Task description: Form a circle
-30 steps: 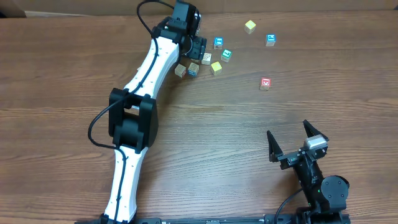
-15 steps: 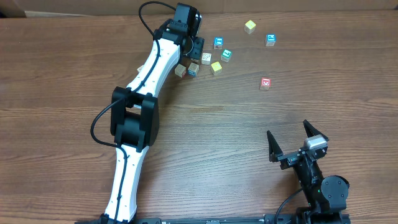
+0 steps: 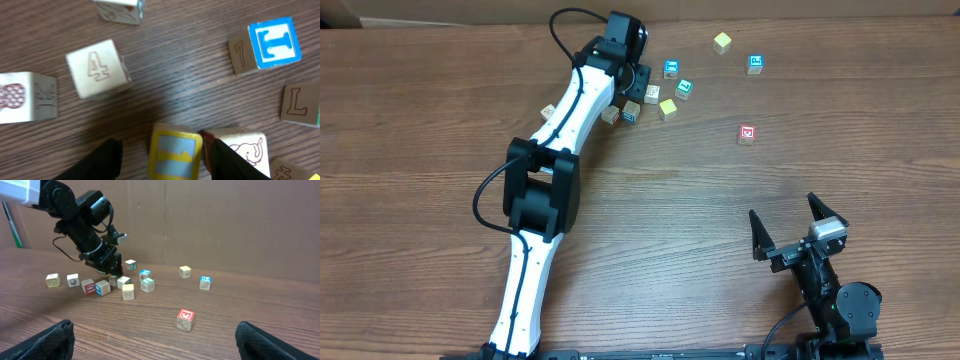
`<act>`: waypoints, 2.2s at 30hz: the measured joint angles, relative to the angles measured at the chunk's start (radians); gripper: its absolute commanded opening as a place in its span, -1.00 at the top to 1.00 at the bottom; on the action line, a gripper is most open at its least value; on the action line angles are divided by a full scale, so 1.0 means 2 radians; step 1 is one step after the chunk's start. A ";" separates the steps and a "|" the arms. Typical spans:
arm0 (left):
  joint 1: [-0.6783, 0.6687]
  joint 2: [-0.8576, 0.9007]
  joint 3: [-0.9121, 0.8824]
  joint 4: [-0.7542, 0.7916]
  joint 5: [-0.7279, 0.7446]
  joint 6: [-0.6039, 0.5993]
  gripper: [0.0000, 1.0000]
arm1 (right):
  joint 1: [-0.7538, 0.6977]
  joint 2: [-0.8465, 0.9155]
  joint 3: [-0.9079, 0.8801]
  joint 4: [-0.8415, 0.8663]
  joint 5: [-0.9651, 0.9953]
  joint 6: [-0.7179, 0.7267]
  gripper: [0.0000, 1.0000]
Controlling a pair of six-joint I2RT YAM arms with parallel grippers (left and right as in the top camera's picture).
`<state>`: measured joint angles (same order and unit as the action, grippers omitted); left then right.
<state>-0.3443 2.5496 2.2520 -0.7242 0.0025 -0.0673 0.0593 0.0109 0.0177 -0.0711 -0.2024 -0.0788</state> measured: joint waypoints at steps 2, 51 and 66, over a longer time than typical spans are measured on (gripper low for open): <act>-0.002 0.001 0.000 0.000 0.000 0.000 -0.09 | 0.000 0.000 0.000 0.000 0.000 0.000 -1.00; -0.004 0.001 0.004 -0.006 0.000 0.009 0.53 | 0.000 0.000 0.000 0.000 0.000 0.000 -1.00; -0.004 -0.121 0.007 -0.128 -0.035 -0.002 0.76 | 0.000 0.000 0.000 0.000 0.000 0.000 -1.00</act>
<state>-0.3519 2.3077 2.2662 -0.9810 -0.0685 -0.0719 0.0593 0.0109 0.0177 -0.0711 -0.2028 -0.0788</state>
